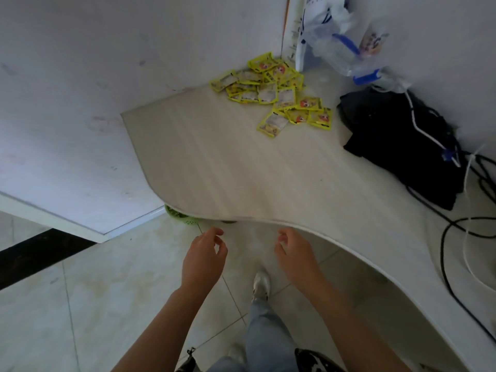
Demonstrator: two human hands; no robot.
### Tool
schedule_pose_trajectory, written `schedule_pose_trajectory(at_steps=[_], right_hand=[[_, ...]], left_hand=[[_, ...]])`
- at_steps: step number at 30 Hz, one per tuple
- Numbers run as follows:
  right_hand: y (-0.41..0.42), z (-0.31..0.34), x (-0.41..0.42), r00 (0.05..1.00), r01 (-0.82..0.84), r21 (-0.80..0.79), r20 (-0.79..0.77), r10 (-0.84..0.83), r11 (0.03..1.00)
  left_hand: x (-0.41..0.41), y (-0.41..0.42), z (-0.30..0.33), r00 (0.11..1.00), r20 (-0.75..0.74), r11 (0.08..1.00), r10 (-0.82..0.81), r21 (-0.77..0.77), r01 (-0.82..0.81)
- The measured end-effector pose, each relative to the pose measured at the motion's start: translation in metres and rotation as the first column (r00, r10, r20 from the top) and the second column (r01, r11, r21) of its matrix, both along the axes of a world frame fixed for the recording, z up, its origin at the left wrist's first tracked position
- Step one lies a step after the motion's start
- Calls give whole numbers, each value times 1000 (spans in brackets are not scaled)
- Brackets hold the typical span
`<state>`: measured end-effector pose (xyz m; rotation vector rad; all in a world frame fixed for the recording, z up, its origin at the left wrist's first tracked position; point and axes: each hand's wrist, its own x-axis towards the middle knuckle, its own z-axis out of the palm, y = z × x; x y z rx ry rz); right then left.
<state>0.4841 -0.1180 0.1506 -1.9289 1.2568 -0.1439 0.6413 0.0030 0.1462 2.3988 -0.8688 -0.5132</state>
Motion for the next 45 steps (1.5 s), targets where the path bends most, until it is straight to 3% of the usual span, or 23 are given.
schedule_pose_trajectory(at_steps=[7, 16, 29, 38, 45], right_hand=[[-100, 3, 36, 995, -101, -30, -31, 100, 994], [-199, 4, 63, 998, -50, -13, -46, 49, 999], [-291, 12, 107, 984, 157, 28, -84, -154, 987], [-360, 4, 119, 940, 326, 53, -121, -318, 944], [-422, -9, 130, 865, 442, 15, -272, -422, 897]], left_hand=[[33, -91, 2, 1000, -22, 1000, 9, 24, -8], [69, -188, 1, 996, -18, 995, -82, 58, 83], [125, -294, -2, 952, -58, 941, -302, 144, 307], [133, -362, -5, 929, 33, 902, -368, 253, 349], [124, -402, -17, 931, 28, 903, -363, 259, 344]])
